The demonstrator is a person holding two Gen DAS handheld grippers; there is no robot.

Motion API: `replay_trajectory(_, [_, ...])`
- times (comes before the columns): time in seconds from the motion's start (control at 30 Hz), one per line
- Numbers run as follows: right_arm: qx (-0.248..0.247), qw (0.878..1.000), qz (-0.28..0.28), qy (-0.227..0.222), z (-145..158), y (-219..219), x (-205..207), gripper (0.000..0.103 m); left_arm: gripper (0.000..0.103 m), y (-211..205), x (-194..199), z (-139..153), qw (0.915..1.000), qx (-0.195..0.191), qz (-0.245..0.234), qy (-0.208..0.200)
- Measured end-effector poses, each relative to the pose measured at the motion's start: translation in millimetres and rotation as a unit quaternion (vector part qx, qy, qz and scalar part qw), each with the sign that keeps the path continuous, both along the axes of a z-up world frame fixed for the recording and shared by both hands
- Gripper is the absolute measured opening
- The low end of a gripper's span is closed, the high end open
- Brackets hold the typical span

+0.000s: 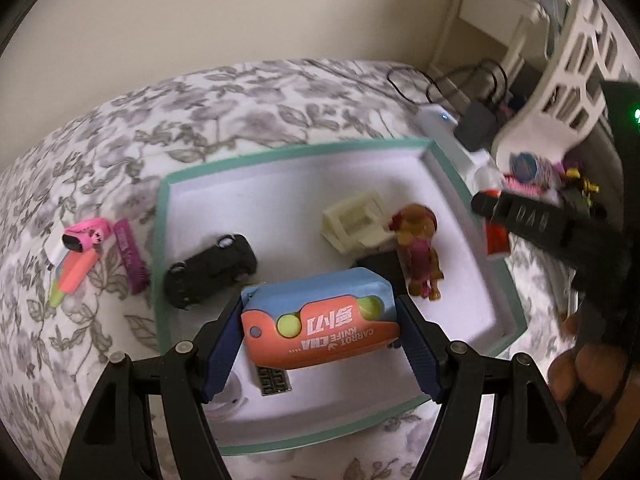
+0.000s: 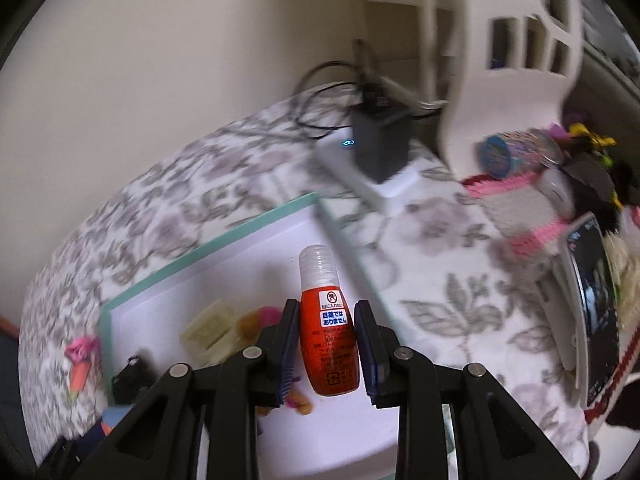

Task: Organize rigid objects
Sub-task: 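Carry the carrot knife toy and red glue bottle over the tray, then lower the carrot toy into the tray and open the left gripper while the right lowers the bottle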

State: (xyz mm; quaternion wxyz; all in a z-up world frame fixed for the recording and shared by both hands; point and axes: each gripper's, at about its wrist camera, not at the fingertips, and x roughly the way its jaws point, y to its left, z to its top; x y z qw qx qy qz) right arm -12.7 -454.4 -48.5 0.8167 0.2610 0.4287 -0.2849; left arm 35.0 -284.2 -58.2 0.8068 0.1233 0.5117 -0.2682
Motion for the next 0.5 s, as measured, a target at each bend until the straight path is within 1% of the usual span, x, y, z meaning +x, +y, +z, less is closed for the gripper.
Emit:
replay_trajectory(0.1, [-0.002,1.0,-0.011,0.009,-4.8,-5.2,-3.4,0.03,0.075,0.3,-0.3,-8.2,1.0,0.007,0.0,0.003])
replay_trajectory(0.27, [0.003,0.999,-0.013,0.031,-15.8,-8.0,-1.5,0.03,0.075,6.1,2.1,-20.0,0.9998,0.009,0.013,0.014])
replay_trajectory(0.5, [-0.003,0.999,-0.008,0.04,-18.8,-3.9,1.4,0.03,0.075,6.2,2.5,-21.6,0.9997,0.013,0.016,0.015])
